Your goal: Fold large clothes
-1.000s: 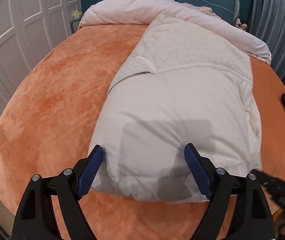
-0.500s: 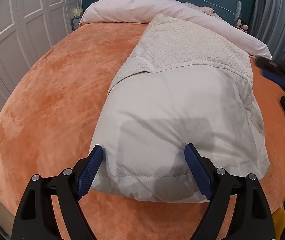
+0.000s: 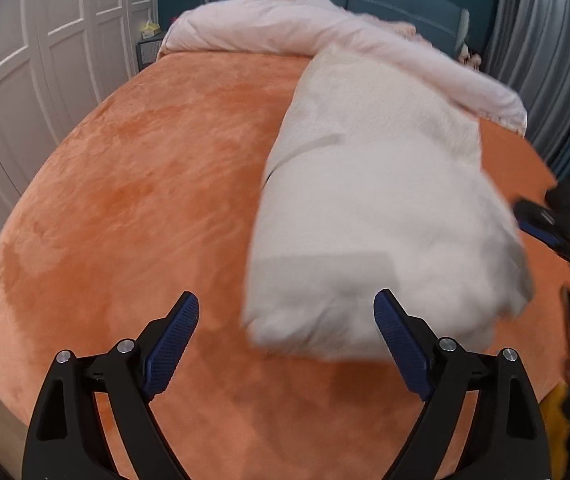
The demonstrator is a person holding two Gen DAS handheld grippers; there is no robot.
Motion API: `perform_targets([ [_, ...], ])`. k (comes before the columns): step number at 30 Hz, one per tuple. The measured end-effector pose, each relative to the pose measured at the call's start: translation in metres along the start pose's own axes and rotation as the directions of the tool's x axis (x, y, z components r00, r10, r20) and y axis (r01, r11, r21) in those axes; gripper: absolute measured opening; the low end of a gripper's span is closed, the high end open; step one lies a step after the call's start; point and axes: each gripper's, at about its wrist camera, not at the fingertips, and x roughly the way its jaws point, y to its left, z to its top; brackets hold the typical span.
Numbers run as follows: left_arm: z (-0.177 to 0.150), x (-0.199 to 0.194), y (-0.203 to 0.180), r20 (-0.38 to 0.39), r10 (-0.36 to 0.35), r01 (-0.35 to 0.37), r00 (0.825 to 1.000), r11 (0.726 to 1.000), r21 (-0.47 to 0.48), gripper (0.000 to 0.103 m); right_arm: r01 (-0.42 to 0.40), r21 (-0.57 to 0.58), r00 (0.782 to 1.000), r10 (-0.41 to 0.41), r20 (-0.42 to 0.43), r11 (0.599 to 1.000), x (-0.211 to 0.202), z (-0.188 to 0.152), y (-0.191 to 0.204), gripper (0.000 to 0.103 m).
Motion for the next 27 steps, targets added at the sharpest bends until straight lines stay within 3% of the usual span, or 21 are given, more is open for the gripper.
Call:
perform_targets([
  [2, -0.013, 0.013, 0.004, -0.051, 0.034, -0.033, 0.998, 0.999, 0.019, 0.087, 0.033, -0.039, 0.997, -0.036, -0.065, 0.999, 0.006, -0.027, 0.001, 0.053],
  [3, -0.019, 0.022, 0.006, -0.080, 0.062, -0.061, 0.995, 0.998, 0.010, 0.086, 0.070, -0.081, 0.993, -0.077, -0.093, 0.994, 0.016, -0.041, 0.001, 0.034],
  [5, -0.023, 0.029, 0.007, -0.100, 0.099, -0.100, 0.990, 0.995, -0.005, 0.083, 0.095, -0.080, 0.988, -0.104, -0.118, 0.992, 0.024, -0.051, -0.003, 0.020],
  [7, -0.025, 0.025, 0.002, -0.074, 0.109, -0.111, 0.991, 0.994, -0.020, 0.083, 0.113, -0.052, 0.988, -0.118, -0.096, 0.992, 0.014, -0.052, -0.006, 0.019],
  [10, -0.022, 0.014, -0.009, -0.047, 0.107, -0.108, 0.993, 0.994, -0.025, 0.083, 0.202, -0.134, 0.969, -0.218, -0.120, 0.970, 0.014, -0.058, -0.006, 0.018],
  [13, -0.020, 0.007, -0.020, -0.022, 0.123, -0.123, 0.992, 0.992, -0.011, 0.084, 0.241, -0.136, 0.962, -0.255, -0.102, 0.961, -0.001, -0.063, -0.005, 0.021],
  [16, -0.018, 0.000, -0.025, 0.009, 0.162, -0.162, 0.987, 0.987, -0.008, 0.085, 0.242, -0.088, 0.966, -0.248, -0.070, 0.966, -0.018, -0.070, -0.001, 0.034],
  [17, -0.017, 0.001, -0.025, 0.005, 0.163, -0.163, 0.987, 0.987, -0.007, 0.085, 0.220, -0.066, 0.970, -0.225, -0.091, 0.973, -0.018, -0.074, -0.001, 0.041],
  [19, -0.021, 0.007, -0.022, -0.034, 0.165, -0.165, 0.986, 0.986, 0.008, 0.085, 0.187, -0.076, 0.969, -0.197, -0.146, 0.979, -0.006, -0.085, 0.003, 0.041],
  [22, -0.028, 0.019, -0.015, -0.065, 0.185, -0.183, 0.981, 0.983, 0.024, 0.085, 0.158, -0.106, 0.963, -0.177, -0.204, 0.982, 0.017, -0.099, 0.003, 0.029],
  [23, -0.030, 0.024, -0.013, -0.070, 0.194, -0.193, 0.978, 0.981, 0.024, 0.085, 0.174, -0.128, 0.959, -0.198, -0.202, 0.976, 0.025, -0.100, 0.002, 0.019],
  [24, -0.030, 0.032, -0.010, -0.083, 0.206, -0.205, 0.975, 0.979, 0.019, 0.085, 0.207, -0.155, 0.953, -0.235, -0.191, 0.966, 0.037, -0.094, -0.003, 0.016],
  [27, -0.025, 0.048, -0.008, -0.099, 0.193, -0.195, 0.976, 0.981, -0.010, 0.085, 0.202, -0.141, 0.956, -0.227, -0.187, 0.969, 0.064, -0.065, -0.021, 0.014],
])
